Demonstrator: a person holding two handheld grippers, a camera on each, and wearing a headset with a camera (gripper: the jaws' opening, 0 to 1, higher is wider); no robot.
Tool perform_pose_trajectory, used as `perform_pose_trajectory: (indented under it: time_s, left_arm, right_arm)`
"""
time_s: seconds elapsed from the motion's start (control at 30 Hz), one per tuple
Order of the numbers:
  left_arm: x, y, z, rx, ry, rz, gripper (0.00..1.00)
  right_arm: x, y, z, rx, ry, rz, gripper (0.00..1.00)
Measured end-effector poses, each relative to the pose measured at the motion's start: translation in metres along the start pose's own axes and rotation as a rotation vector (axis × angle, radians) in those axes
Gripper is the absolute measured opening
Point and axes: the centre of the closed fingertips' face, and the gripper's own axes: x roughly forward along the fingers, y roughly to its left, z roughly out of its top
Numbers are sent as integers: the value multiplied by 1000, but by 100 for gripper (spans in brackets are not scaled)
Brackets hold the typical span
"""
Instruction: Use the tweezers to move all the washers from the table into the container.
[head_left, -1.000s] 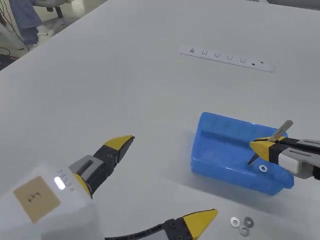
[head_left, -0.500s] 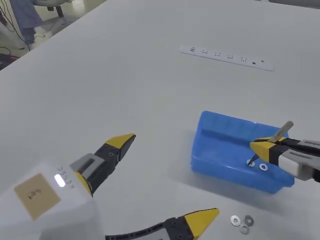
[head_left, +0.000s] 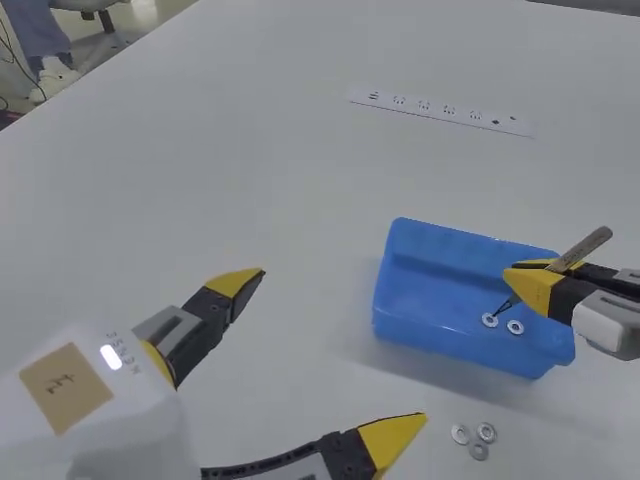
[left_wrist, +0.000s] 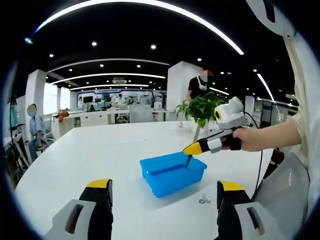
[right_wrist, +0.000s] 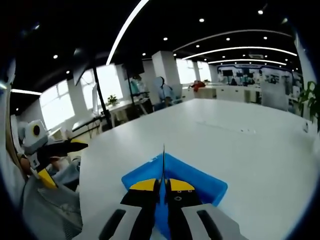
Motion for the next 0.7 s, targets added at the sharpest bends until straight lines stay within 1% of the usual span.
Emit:
perform_pose_trajectory:
  time_s: [0.2,0.4,0.53,0.63,0.7]
  left_arm:
    - [0,-1,-1,4,6,-4,87]
    - [0,-1,-2,7,6,-4,87]
    - [0,-1,-3,9,8,-7,86]
    - [1,-2,-3,11,10,-9,86]
    - [1,-2,-4,11,12,-10,86]
  right_arm:
    - [-11,15,3,26,-29,20,4]
    - [-21,29,-4,51,-34,40,4]
    - [-25,41,-15,65,-11,80,4]
    - [-24,47,-24,69,6,93,4]
    - [-24,49,-30,61,25,88,4]
